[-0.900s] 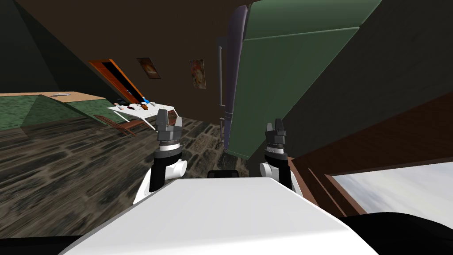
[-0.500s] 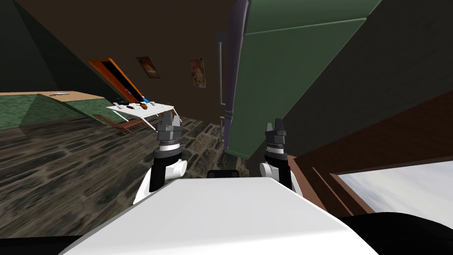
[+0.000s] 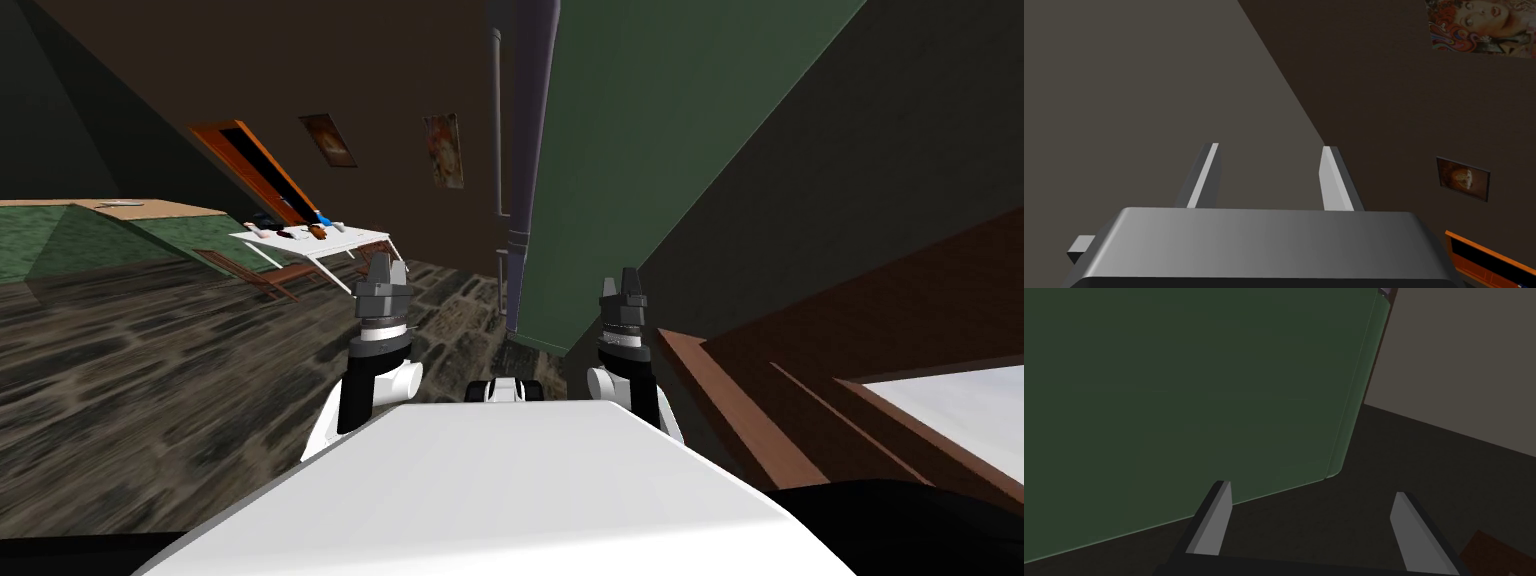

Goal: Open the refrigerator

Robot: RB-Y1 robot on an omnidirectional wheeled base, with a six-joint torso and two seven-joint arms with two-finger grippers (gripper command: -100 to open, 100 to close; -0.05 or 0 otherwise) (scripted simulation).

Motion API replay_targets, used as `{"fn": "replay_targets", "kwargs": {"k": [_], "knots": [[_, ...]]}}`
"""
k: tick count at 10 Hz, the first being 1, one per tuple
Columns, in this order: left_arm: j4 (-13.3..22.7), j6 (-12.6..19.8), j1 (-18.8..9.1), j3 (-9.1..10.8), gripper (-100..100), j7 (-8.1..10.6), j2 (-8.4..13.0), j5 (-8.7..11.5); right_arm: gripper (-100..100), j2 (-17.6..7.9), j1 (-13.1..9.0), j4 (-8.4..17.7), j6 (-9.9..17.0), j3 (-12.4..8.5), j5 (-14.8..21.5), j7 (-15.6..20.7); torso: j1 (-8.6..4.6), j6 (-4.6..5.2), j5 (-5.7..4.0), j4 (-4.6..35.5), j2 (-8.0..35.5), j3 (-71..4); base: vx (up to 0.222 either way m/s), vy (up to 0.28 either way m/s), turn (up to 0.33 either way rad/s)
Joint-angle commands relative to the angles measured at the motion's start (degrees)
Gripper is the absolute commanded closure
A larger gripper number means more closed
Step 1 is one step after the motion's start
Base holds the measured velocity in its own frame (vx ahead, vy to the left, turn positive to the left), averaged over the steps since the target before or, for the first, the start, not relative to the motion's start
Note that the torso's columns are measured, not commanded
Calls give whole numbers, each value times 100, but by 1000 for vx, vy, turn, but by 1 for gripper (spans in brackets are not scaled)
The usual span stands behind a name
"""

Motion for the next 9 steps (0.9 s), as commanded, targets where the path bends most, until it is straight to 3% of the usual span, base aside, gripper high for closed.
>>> {"fn": "replay_targets", "kwargs": {"k": [1, 3, 8, 9], "knots": [[0, 0, 0, 0, 0, 0, 0, 0, -100, -217, -18, 71, 85, -11, 155, 94, 0, 0, 0, 423, 423, -846, 53, 43, -52], [2, 0, 2, -1, 0, 0, -1, 0, -100, -422, -46, 174, 208, -27, 381, 232, 16, 0, 5, 661, 646, -1367, 113, 76, -67], [2, 0, 3, -1, 0, 0, -1, 0, -100, -977, -163, 578, 687, -94, 1228, 804, 6, 0, 2, 690, 686, -1386, 157, 123, -84], [2, 0, 3, -1, 0, 0, -1, 0, -100, -977, -163, 578, 687, -94, 1281, 804, 5, 0, 1, 691, 690, -1384, 116, 95, -46]]}}
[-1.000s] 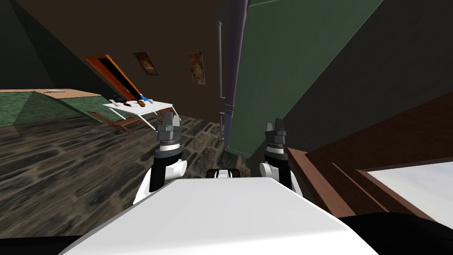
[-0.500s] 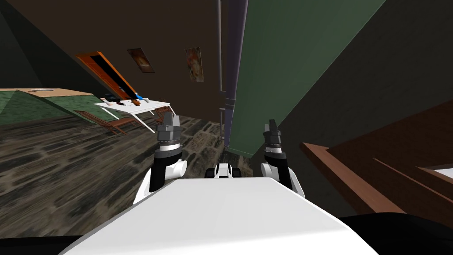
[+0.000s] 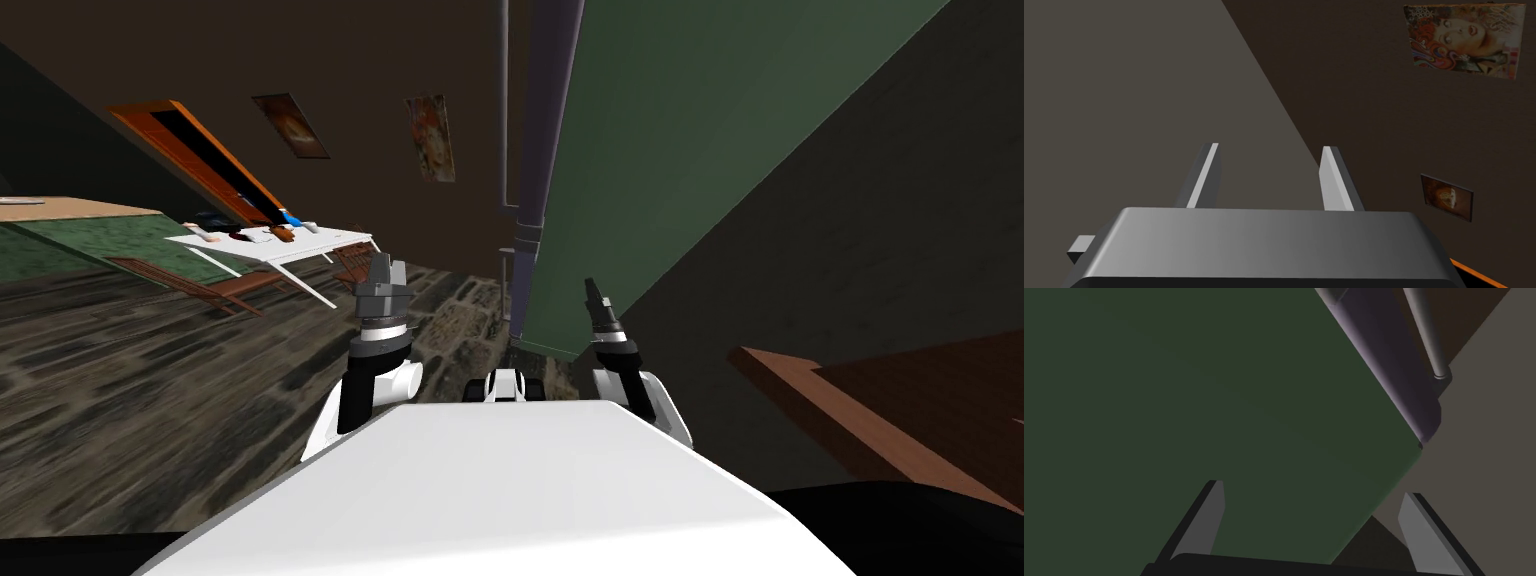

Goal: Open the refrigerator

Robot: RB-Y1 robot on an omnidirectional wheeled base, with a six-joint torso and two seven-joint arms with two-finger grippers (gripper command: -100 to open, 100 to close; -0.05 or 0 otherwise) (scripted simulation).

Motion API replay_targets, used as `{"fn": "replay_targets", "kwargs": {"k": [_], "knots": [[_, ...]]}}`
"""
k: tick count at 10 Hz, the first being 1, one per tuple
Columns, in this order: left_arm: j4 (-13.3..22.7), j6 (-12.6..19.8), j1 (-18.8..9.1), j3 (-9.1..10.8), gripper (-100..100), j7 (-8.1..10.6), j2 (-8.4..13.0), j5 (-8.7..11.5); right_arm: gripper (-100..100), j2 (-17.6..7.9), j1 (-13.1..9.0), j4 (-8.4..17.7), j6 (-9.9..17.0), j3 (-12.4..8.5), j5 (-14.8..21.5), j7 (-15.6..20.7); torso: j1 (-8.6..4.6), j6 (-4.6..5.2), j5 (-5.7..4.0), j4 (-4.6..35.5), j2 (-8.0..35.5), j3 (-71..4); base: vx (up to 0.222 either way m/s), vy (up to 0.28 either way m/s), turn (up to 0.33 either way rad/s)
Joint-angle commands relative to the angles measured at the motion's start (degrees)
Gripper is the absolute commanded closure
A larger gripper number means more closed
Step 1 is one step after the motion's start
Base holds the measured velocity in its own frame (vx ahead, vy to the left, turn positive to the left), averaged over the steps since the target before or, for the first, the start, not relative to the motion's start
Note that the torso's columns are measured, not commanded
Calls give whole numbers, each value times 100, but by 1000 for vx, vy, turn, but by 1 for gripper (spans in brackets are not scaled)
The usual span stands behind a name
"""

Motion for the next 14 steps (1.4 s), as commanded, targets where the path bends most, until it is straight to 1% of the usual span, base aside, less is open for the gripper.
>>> {"fn": "replay_targets", "kwargs": {"k": [1, 2, 3, 5, 6, 7, 8, 10, 11, 13, 14], "knots": [[0, 0, -1, 0, 0, 0, 1, 0, -100, -192, -52, 154, 195, -28, 388, 250, -21, -1, -4, 4, 15, 9, 103, 74, -73], [0, 0, -1, 1, 0, 0, 1, 0, -100, -310, -87, 259, 316, -47, 553, 408, -23, 1, -7, 5, 15, 10, 144, 120, -104], [0, 0, 0, 0, 0, 0, 0, 0, -100, -310, -87, 259, 316, -47, 624, 408, -2, 0, -1, 0, -3, -1, 126, 107, -41], [0, 0, 0, 0, 0, 0, 0, 0, -100, -550, -164, 482, 569, -89, 1016, 747, 8, 0, 2, -2, -8, -4, 150, 153, -98], [0, 0, 0, 0, 0, 0, 0, 0, -100, -550, -164, 482, 569, -89, 1117, 747, 10, 0, 4, -3, -11, -7, 124, 116, -47], [0, 0, -1, 0, 0, 0, 0, 0, -100, -671, -206, 599, 698, -111, 1322, 927, -13, -1, -2, 0, 3, 1, 107, 129, -66], [0, 0, -1, 0, 0, 0, 0, 0, -100, -671, -206, 599, 698, -111, 1372, 927, -11, 1, -4, 3, 10, 6, 85, 101, -46], [0, 0, -1, 1, 0, 0, 1, 0, -100, -916, -297, 839, 955, -158, 1776, 1296, -12, 0, -4, 1, 1, 2, 130, 152, -89], [0, 0, 0, 0, 0, 0, 0, 0, -100, -916, -297, 839, 955, -158, 1886, 1300, 25, 0, 6, -4, -15, -9, 121, 166, -57], [0, 0, -1, 0, 0, 0, 0, 0, -100, -1159, -396, 1084, 1204, -208, 2272, 1678, -16, 0, -4, 0, -3, -1, 130, 135, -91], [0, 0, 0, 0, 0, 0, 0, 0, -100, -1159, -396, 1084, 1204, -208, 2393, 1683, -13, 1, -4, 0, -3, -2, 94, 139, -41]]}}
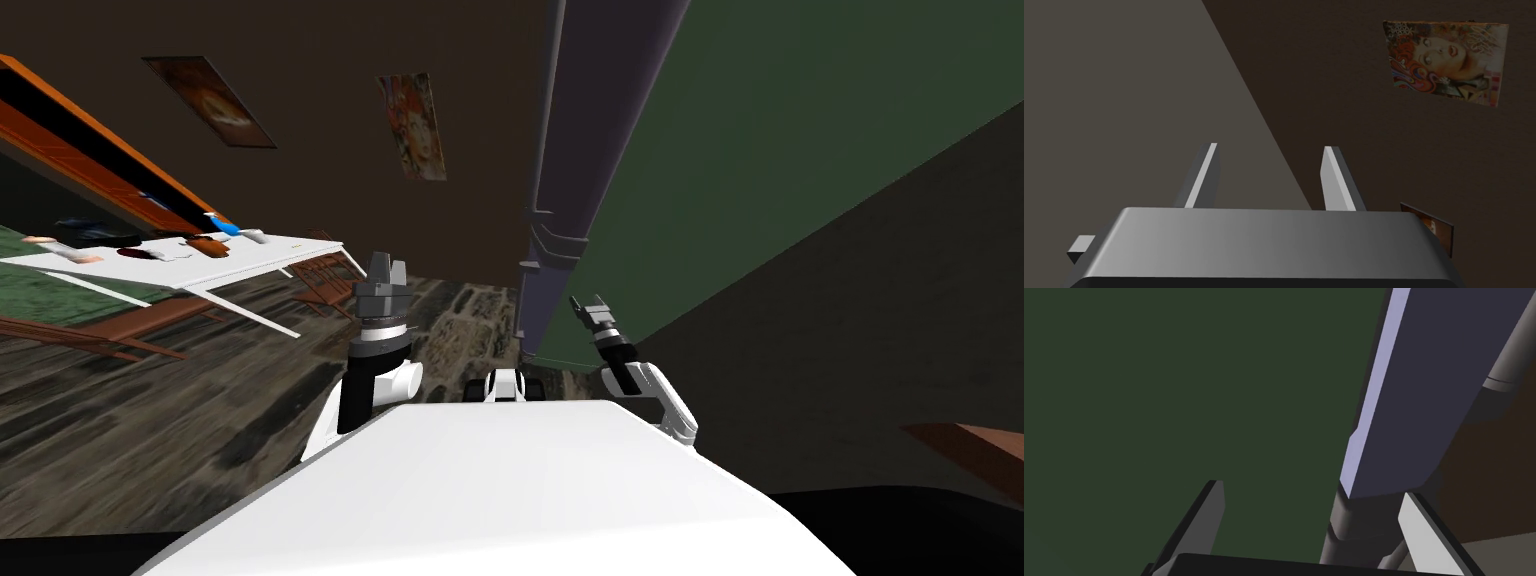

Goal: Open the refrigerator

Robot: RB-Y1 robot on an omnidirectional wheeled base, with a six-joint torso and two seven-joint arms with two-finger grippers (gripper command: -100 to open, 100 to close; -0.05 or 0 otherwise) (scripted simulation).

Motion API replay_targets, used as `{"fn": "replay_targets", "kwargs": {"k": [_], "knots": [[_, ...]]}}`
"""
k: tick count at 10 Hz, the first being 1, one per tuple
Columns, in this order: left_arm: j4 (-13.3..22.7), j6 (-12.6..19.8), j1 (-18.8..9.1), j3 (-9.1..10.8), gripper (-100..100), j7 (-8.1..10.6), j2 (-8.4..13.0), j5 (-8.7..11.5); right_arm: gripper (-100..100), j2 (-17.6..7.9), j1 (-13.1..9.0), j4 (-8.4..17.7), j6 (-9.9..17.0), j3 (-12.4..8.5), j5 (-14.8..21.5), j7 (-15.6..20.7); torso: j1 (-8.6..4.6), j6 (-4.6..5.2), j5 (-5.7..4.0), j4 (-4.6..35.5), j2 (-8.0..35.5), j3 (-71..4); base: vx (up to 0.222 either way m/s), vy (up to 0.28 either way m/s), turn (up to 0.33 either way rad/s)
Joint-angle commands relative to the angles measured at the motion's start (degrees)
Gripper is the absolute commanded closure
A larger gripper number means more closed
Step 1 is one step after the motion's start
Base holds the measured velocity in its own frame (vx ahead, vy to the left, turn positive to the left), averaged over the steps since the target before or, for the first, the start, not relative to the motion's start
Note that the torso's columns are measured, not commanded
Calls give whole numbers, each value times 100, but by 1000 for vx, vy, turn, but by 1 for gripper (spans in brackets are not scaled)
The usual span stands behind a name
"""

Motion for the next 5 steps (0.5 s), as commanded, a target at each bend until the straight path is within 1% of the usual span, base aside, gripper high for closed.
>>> {"fn": "replay_targets", "kwargs": {"k": [1, 2, 4, 5], "knots": [[0, 0, -1, 0, 0, 0, 0, 0, -100, -197, -102, 192, 235, -23, 428, 333, 5, -3, 2, 3, 13, 7, 100, 170, -62], [0, 0, -1, 0, 0, 0, 0, 0, -100, -197, -102, 192, 235, -23, 490, 333, 17, -1, 5, 3, 9, 7, 91, 140, -40], [0, 0, -1, 0, 0, 0, 0, 0, -100, -431, -208, 428, 459, -74, 875, 705, 8, -25, 1, -6, -20, -11, 91, 159, -110], [0, 0, -1, 0, 0, 0, 0, 0, -100, -431, -208, 428, 459, -74, 964, 717, 29, -36, 6, -14, -47, -29, 54, 137, -62]]}}
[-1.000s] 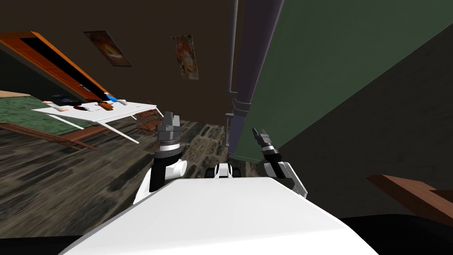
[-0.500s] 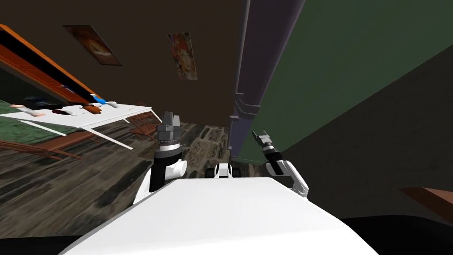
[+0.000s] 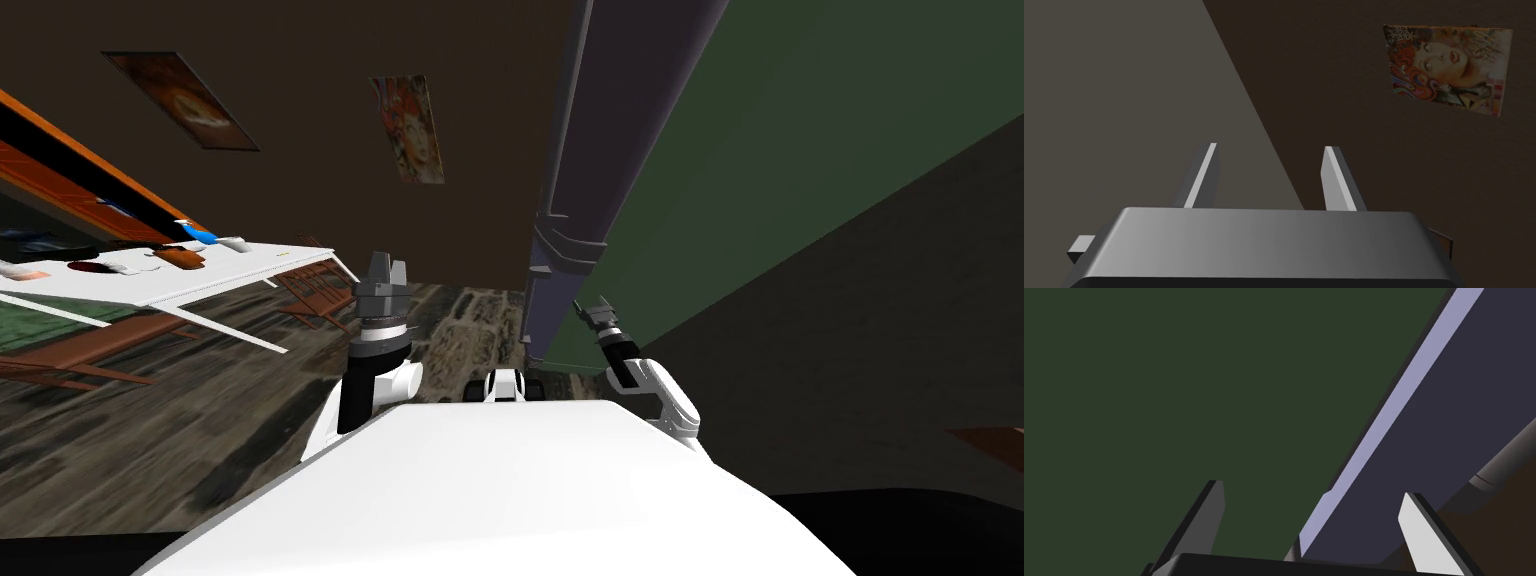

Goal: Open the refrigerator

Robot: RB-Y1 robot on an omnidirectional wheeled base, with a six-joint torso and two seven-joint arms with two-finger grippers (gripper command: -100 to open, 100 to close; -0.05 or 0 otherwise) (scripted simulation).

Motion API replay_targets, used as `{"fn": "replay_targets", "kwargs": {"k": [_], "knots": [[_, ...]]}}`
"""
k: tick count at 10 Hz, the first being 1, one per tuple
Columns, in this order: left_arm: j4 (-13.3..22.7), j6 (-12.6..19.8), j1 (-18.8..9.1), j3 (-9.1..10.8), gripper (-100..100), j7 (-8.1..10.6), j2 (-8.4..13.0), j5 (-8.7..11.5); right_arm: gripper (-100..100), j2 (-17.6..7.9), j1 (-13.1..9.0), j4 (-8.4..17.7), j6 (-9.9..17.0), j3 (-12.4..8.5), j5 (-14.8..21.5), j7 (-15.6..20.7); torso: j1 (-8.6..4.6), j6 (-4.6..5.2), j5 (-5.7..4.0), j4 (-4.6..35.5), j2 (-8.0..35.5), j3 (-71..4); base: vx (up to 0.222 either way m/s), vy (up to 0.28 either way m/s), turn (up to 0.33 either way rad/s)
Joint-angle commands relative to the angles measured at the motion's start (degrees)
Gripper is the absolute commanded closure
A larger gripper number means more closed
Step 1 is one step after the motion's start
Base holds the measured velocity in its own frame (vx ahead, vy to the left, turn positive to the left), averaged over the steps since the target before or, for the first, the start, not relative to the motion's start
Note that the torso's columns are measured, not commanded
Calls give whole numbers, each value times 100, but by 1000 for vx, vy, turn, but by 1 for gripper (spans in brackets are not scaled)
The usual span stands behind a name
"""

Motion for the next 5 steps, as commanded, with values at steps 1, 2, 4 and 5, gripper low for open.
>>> {"fn": "replay_targets", "kwargs": {"k": [1, 2, 4, 5], "knots": [[0, 0, -1, 0, 0, 0, 1, 0, -100, -197, -101, 160, 201, -12, 414, 324, 3, -24, 1, -3, -7, -5, 58, 122, -59], [0, 0, 0, 0, 0, 0, 1, 0, -100, -308, -155, 269, 298, -37, 582, 504, 13, -32, 3, -5, -22, -13, 84, 179, -109], [0, 0, 0, 0, 0, 0, 1, 0, -100, -418, -209, 375, 390, -62, 849, 694, 45, -66, 13, -12, -44, -29, 56, 135, -60], [0, 0, 0, 0, 0, 0, 1, 0, -100, -525, -263, 476, 474, -87, 1019, 868, 57, -84, 16, -11, -60, -38, 70, 219, -83]]}}
